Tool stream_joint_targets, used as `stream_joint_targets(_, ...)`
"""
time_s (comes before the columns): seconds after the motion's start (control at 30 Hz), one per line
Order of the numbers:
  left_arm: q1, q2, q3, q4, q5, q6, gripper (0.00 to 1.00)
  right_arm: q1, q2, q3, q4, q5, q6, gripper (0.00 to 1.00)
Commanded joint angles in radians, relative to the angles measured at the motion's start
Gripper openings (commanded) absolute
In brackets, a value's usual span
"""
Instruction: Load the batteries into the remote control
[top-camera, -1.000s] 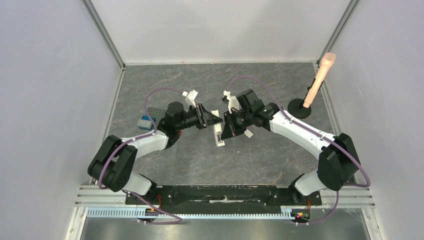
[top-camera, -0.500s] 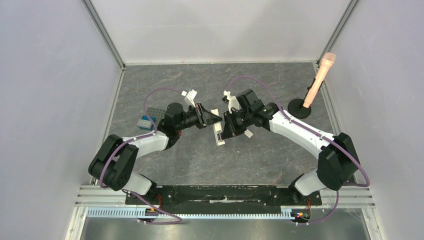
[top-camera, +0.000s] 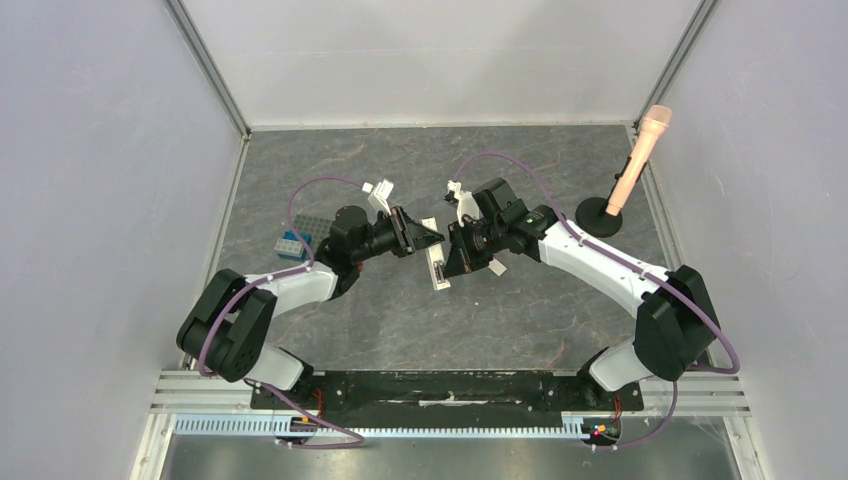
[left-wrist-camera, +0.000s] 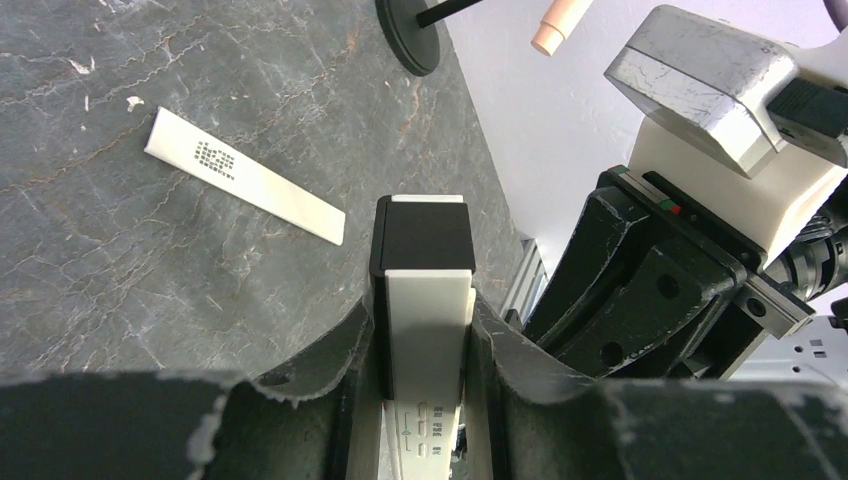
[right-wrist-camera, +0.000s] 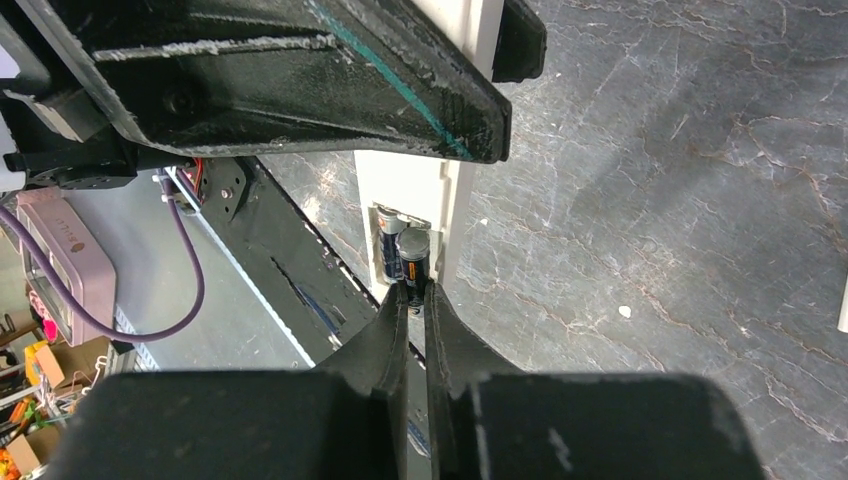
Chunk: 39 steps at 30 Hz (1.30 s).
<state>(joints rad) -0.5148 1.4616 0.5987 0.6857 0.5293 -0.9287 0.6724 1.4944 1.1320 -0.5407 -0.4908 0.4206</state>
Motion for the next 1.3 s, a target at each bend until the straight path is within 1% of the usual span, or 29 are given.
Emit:
stream_joint_targets(0.0,-0.006,-0.031,0.008,0.037,-0.035,0.054,0.02,0.007,0.005,0.040,-0.016,-0.035,0.012,0.02)
stream_joint_targets(0.17,-0.005,-0.041,0.007,0.027,-0.041,0.096,0.02,0.003,0.015,0.038,-0.018,-0.067,0.025,0.01)
stream_joint_targets(0.3,-0.005,-0.043,0.005,0.021,-0.047,0.111,0.02,-0.003,0.020,0.040,-0.027,-0.065,0.026,0.00)
stream_joint_targets(0.7,-0.006,-0.035,-0.002,0.034,-0.005,0.105,0.02,-0.016,0.043,0.059,-0.025,-0.011,0.044,0.00)
stream_joint_targets(1.1,-0.013,-0.017,0.001,0.079,0.016,0.039,0.02,-0.016,0.097,0.098,-0.021,-0.006,0.041,0.00)
stream_joint_targets(1.27,-0.013,-0.010,0.010,0.084,0.009,-0.023,0.02,-0.016,0.099,0.106,-0.005,0.035,0.053,0.04)
